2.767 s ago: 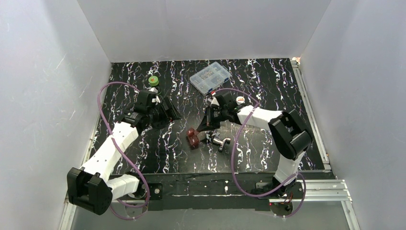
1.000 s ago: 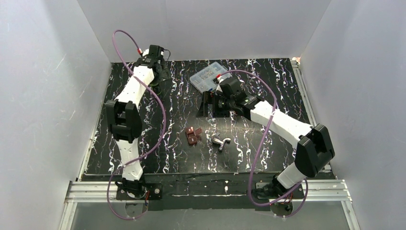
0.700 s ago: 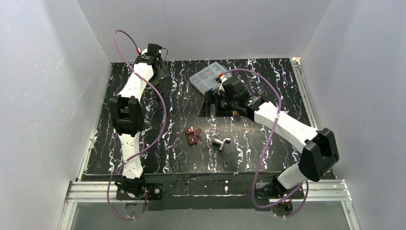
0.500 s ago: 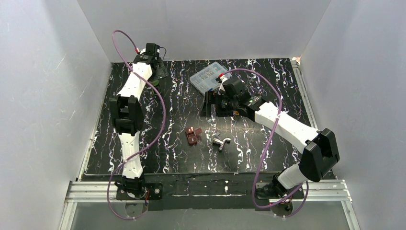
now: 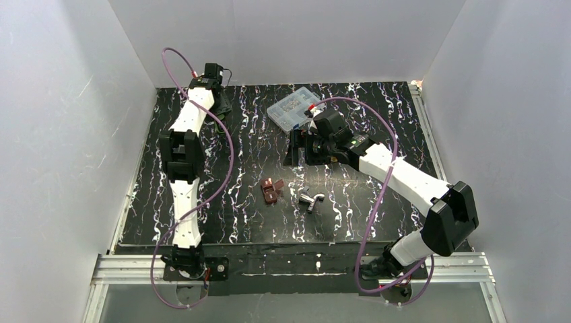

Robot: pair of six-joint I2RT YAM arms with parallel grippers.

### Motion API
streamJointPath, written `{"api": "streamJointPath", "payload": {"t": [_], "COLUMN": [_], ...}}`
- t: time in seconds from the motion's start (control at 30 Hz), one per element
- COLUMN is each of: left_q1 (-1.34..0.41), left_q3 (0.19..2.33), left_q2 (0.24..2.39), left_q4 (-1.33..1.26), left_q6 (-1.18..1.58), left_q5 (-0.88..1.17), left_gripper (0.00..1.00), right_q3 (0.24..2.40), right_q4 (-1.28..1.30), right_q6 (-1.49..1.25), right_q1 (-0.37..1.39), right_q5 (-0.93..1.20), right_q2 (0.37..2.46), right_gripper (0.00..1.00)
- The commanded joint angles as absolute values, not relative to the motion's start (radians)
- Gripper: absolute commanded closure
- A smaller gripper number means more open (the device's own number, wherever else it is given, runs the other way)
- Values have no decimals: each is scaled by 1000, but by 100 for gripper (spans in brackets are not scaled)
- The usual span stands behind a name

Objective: Sort the pills into containers

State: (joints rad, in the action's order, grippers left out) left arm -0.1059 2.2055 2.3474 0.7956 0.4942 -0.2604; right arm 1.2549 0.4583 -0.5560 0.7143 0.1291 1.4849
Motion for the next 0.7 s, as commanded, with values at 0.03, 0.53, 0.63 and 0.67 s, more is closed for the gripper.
{"api": "streamJointPath", "payload": {"t": [0.03, 0.53, 0.63, 0.67], "left_q1": [-104, -234, -301, -318], "left_q3": [2216, 1726, 1596, 1549], "left_q2": [2300, 1857, 1752, 1721], "left_q4": [836, 831, 823, 811], "left_q6": [490, 462, 484, 499], "left_q5": [-256, -167, -196, -192], "left_gripper": [69, 96, 95, 95], "right_q3": [1272, 1272, 1261, 1258], "right_q4": [454, 458, 448, 446], "right_q6": [-537, -512, -517, -521], "right_q1": [716, 716, 716, 716], "right_q5": [112, 46, 56, 57], "right_q2": [1455, 1471, 1474, 1475], "right_gripper": [2, 2, 2, 2]}}
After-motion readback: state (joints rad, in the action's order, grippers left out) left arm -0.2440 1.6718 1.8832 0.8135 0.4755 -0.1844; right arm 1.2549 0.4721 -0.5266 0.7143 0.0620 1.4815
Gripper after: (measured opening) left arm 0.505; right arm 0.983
